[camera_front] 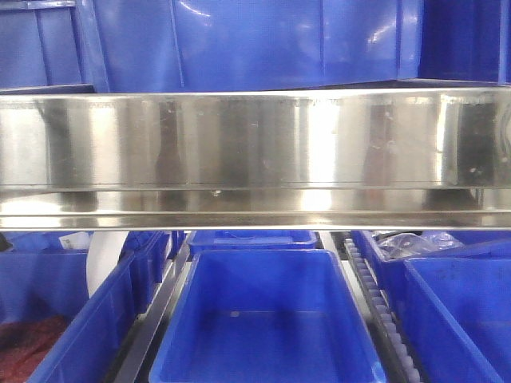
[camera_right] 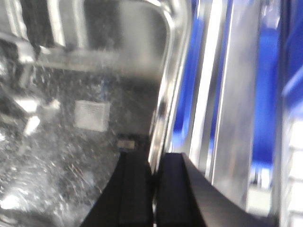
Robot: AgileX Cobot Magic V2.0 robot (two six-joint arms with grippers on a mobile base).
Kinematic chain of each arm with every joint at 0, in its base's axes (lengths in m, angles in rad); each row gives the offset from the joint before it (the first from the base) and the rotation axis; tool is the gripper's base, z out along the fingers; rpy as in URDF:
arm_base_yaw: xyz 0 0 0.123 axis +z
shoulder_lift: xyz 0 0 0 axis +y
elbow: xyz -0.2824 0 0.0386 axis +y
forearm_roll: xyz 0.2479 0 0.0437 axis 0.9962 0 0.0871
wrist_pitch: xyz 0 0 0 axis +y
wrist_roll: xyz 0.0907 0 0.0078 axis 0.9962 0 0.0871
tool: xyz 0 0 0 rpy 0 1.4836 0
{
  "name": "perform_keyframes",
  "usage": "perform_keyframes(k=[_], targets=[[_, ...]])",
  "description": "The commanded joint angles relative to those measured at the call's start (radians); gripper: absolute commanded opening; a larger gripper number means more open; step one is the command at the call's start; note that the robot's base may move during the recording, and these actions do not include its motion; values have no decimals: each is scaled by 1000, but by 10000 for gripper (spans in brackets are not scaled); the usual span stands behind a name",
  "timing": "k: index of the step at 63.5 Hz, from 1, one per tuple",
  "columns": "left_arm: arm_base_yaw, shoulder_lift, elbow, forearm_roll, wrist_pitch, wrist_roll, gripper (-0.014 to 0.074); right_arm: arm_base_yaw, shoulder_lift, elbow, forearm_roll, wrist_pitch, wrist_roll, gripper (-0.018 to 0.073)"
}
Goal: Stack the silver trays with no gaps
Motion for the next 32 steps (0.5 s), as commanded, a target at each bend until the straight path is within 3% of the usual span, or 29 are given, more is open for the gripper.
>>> perform_keyframes(k=[1, 15, 32], targets=[[-18, -51, 19, -80, 46, 30, -48, 10, -44, 12, 86, 81, -22, 55], [-19, -94, 138, -87, 46, 30, -48, 10, -53, 29, 86, 81, -22, 55], [-19, -105, 148, -87, 46, 30, -48, 10, -56, 29, 86, 80, -22, 55]])
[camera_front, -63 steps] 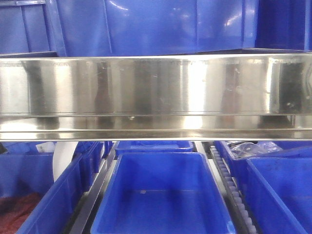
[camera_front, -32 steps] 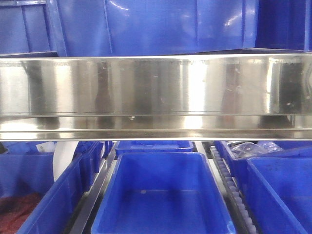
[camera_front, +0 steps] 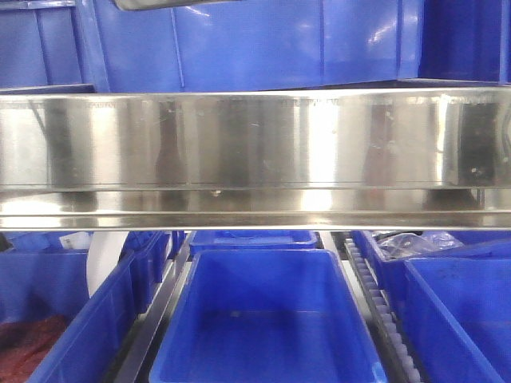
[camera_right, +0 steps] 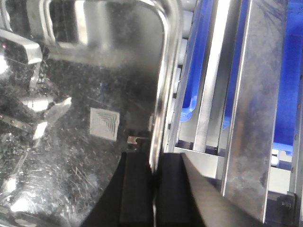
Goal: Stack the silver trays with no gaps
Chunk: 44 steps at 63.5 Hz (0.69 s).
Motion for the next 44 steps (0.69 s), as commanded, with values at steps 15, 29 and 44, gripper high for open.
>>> perform_keyframes(k=[15, 29, 44], targets=[[-19, -38, -20, -39, 55, 41, -48, 8, -44, -36, 48, 79, -20, 55], [-19, -34, -20, -39, 49, 41, -48, 8, -44, -36, 48, 79, -20, 55], [-19, -34, -20, -39, 49, 41, -48, 8, -44, -36, 48, 79, -20, 55]])
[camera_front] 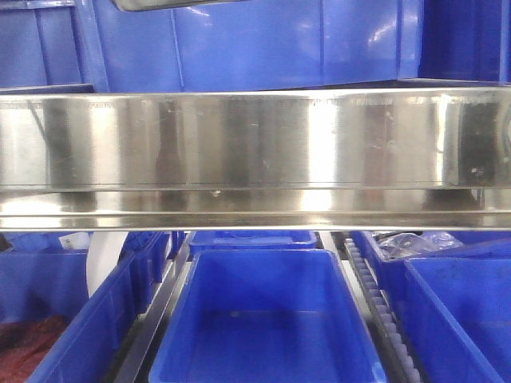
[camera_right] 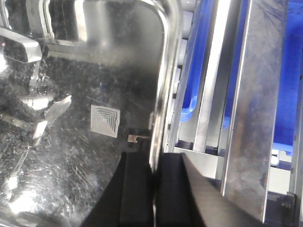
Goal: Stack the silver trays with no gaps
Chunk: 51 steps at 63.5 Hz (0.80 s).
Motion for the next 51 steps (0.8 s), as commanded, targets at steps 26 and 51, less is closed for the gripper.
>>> perform_keyframes(k=[26, 51], targets=[[-19, -34, -20, -39, 50, 41, -48, 8, -44, -36, 48, 79, -20, 55], [-19, -34, -20, -39, 50, 41, -48, 8, -44, -36, 48, 79, -20, 55]])
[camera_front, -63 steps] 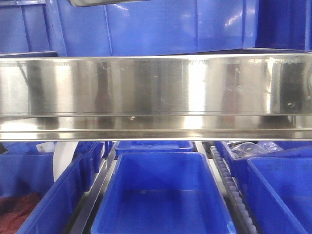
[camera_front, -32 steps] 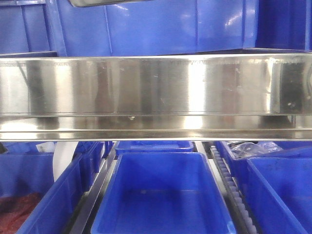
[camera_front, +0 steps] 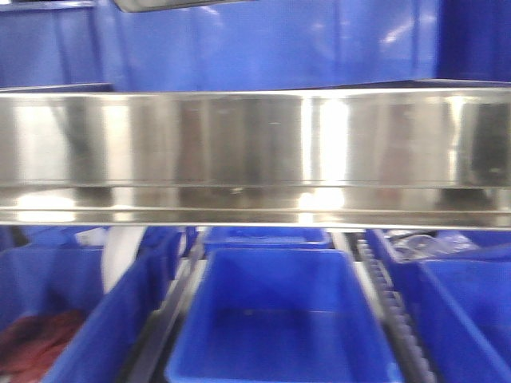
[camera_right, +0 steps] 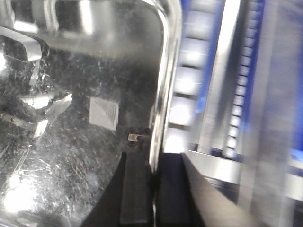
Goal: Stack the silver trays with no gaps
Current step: 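Drive the base along the aisle carrying the tray in both grippers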
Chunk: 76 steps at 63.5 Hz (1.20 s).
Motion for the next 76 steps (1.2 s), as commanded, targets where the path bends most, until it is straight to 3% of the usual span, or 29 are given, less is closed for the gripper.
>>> perform_keyframes(k=[1, 76], targets=[[-19, -34, -20, -39, 50, 41, -48, 8, -44, -36, 48, 79, -20, 55], [-19, -34, -20, -39, 50, 41, -48, 8, -44, -36, 48, 79, -20, 55]])
